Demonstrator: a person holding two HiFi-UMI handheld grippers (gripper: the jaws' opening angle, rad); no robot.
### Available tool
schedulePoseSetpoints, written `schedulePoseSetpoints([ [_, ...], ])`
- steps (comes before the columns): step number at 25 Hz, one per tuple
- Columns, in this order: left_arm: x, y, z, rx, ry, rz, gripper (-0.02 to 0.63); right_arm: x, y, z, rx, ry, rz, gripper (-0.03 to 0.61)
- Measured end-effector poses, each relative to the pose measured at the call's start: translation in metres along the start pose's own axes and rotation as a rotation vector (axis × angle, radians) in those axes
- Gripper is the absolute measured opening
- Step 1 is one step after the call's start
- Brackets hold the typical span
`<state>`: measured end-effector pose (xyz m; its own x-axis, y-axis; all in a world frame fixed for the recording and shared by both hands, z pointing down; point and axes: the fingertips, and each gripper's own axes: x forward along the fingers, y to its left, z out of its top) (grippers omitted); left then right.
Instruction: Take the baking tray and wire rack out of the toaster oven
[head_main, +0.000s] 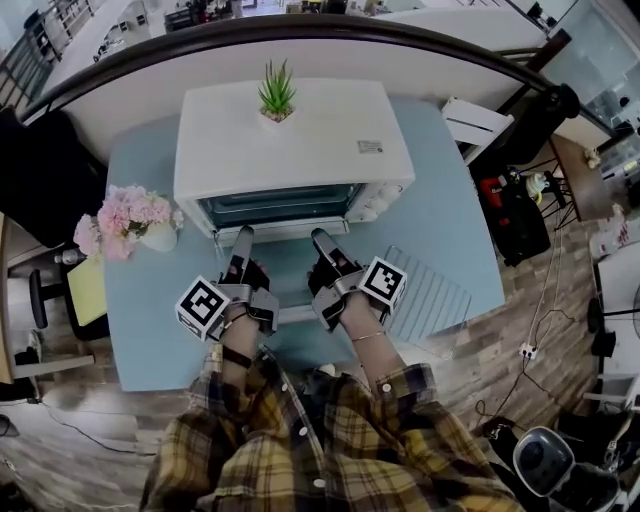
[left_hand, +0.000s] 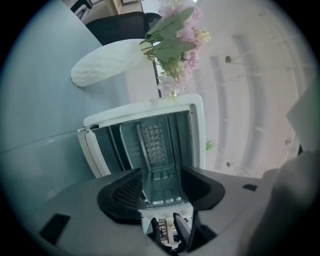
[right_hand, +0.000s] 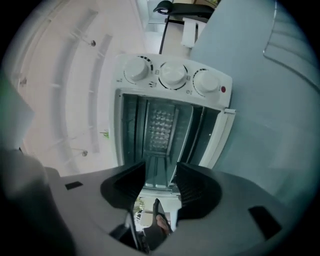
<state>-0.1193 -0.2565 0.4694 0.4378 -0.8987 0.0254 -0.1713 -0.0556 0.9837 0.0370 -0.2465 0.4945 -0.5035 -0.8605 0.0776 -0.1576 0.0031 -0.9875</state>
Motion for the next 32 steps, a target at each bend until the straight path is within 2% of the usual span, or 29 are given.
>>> schedulePoseSetpoints([
  [5,0.025,0.032,0.023,0.001,0.003,0.066,0.230,0.040,-0.021,0.008,0.071,-0.053,-0.051,0.176],
  [12,0.048,0.072,0.032,-0.095,-0.008,0.098,0.230,0.079,-0.048,0.023,0.129,-0.144,-0.063,0.176],
  [17,0.053,0.085,0.031,-0.134,-0.001,0.107,0.227,0.085,-0.066,0.038,0.226,-0.264,-0.040,0.175],
  [21,0.055,0.090,0.031,-0.156,0.004,0.107,0.227,0.095,-0.065,0.043,0.279,-0.285,0.009,0.172],
  [22,0.056,0.091,0.030,-0.161,0.005,0.107,0.227,0.096,-0.066,0.042,0.282,-0.280,0.004,0.158],
  [24,0.058,0.092,0.029,-0.176,0.004,0.106,0.227,0.093,-0.069,0.040,0.259,-0.269,-0.028,0.046],
  [30,0.060,0.096,0.028,-0.223,0.000,0.109,0.225,0.084,-0.068,0.035,0.250,-0.254,-0.067,0.025],
  [32,0.059,0.099,0.027,-0.252,-0.003,0.117,0.207,0.080,-0.069,0.033,0.252,-0.246,-0.077,0.023],
])
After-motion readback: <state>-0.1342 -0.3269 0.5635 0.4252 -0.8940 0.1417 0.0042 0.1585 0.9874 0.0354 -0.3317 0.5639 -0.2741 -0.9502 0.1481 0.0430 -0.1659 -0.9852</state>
